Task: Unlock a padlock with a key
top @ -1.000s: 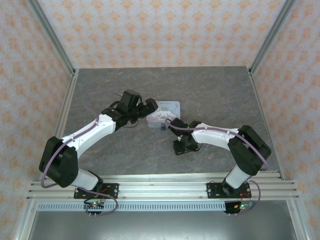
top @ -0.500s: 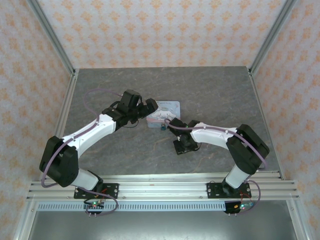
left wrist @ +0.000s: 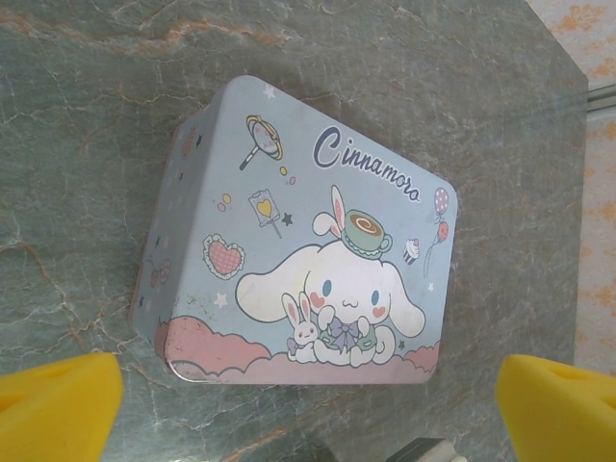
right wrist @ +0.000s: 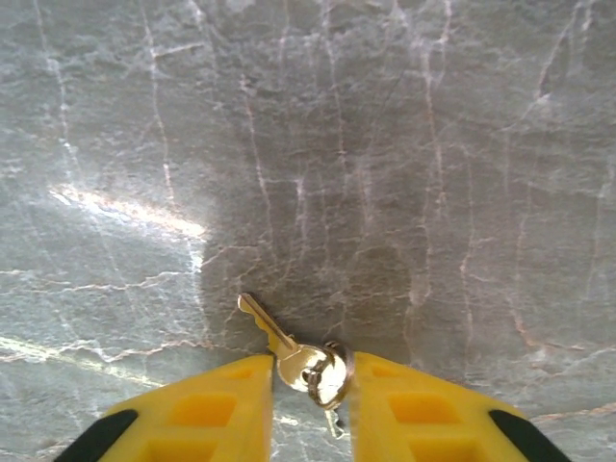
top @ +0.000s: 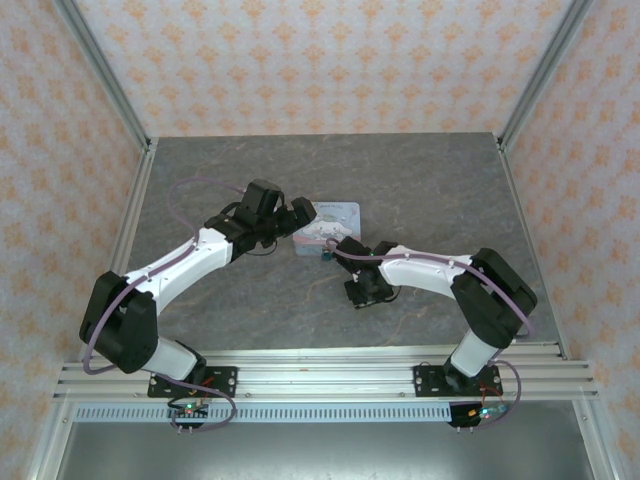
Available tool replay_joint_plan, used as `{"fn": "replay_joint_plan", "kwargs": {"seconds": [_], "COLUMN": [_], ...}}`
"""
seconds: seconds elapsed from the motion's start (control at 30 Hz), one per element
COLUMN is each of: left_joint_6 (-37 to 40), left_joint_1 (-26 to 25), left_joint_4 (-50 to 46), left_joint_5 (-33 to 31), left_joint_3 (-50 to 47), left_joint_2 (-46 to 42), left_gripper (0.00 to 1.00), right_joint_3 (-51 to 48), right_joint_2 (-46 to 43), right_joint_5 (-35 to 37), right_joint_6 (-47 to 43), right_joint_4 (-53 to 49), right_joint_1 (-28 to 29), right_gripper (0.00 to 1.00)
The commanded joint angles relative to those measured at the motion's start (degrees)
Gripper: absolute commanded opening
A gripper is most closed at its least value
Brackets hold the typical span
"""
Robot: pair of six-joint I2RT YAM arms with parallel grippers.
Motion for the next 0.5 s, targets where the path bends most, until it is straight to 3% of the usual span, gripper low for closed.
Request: {"fn": "replay_joint_plan", "kwargs": {"seconds": [0.0, 0.2, 0.47], "left_joint_6": [1.16, 1.17, 1.06], "left_joint_1": [-0.28, -0.27, -0.28], "left_joint_4": [0.74, 0.77, 0.7], "left_joint_5": [-0.29, -0.13, -0.12], "left_joint_3": [1.25, 1.07, 0.72], "left_joint_2": [-0.14, -0.36, -0.91], "left_gripper": [1.0, 1.0, 1.0], "right_joint_3": [-1.14, -3.35, -4.73], "right_joint_2": [0.57, -1.28, -4.84], "right_joint_5": [2.37, 1.52, -0.21], "right_joint_6": [0.57, 1.83, 3.22], "right_joint_4": [1.83, 3.21, 4.72], "right_joint_1": [-0.1, -0.23, -0.96], "right_gripper": [0.17, 0.01, 0.0]}}
